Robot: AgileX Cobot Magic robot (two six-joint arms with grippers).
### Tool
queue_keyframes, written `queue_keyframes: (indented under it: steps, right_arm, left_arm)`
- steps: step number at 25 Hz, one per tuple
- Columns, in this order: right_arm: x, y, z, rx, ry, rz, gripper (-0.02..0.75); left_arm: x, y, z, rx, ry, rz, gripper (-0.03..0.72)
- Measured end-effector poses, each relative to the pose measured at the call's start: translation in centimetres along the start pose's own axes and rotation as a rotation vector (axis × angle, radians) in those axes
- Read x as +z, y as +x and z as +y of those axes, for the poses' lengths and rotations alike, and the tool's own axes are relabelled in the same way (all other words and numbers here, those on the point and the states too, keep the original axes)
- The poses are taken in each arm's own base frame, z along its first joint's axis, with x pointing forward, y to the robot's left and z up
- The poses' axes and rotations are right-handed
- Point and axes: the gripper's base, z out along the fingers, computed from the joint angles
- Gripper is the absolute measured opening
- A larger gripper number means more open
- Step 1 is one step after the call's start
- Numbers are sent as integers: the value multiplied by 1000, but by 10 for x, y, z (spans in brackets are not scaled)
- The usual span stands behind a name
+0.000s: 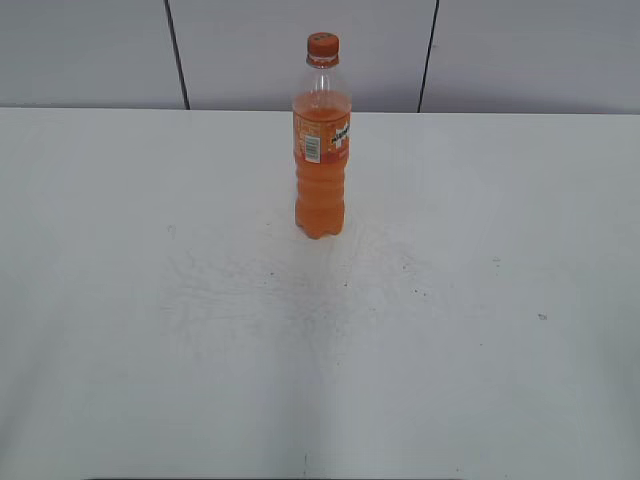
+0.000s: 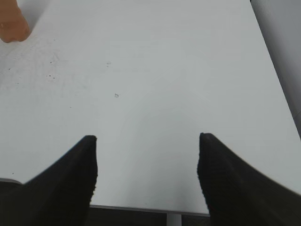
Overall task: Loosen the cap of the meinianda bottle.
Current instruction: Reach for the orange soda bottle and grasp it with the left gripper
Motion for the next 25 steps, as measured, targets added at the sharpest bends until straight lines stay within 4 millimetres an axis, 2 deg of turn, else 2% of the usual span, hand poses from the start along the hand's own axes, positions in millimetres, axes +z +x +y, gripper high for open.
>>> queue_keyframes:
  steps: [25]
  right_arm:
    - [0, 0, 0, 0, 0, 0, 503]
  left_arm:
    - [0, 0, 0, -2, 3, 0, 543]
